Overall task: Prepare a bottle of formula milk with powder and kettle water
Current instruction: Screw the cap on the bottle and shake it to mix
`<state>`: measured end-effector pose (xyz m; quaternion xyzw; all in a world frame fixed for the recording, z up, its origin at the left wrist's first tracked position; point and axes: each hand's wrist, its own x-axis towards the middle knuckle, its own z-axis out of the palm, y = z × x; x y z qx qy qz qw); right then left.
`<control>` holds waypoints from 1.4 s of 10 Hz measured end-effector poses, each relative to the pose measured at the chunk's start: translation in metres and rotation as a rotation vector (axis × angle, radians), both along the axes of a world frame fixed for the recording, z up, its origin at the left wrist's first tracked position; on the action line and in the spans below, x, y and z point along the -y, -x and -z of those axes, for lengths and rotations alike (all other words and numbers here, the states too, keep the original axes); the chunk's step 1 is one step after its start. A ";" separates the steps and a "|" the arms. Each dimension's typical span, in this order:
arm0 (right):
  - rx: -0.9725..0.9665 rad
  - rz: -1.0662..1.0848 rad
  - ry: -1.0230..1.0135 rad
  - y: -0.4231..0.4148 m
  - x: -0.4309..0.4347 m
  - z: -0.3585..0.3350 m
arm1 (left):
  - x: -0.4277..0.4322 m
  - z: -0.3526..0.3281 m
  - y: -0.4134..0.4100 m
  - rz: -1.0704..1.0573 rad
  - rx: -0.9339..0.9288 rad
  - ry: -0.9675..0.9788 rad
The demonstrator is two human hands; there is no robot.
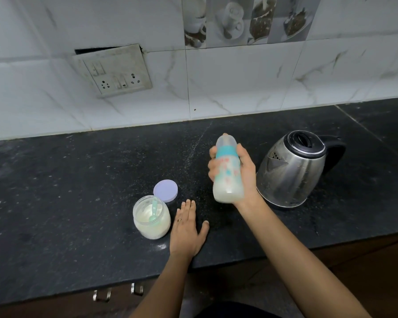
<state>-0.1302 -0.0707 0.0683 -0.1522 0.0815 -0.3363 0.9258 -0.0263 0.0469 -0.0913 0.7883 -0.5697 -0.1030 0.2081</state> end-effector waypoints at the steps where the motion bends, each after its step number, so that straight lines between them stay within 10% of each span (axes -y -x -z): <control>1: 0.103 -0.017 -0.133 -0.001 0.007 0.003 | -0.001 0.000 0.000 0.003 0.001 -0.003; 7: -0.320 0.107 -0.149 0.002 0.015 0.008 | -0.001 -0.001 -0.001 0.003 -0.004 -0.018; 14: 0.081 0.058 -0.347 0.007 0.013 0.057 | -0.001 0.002 0.000 -0.005 -0.004 -0.015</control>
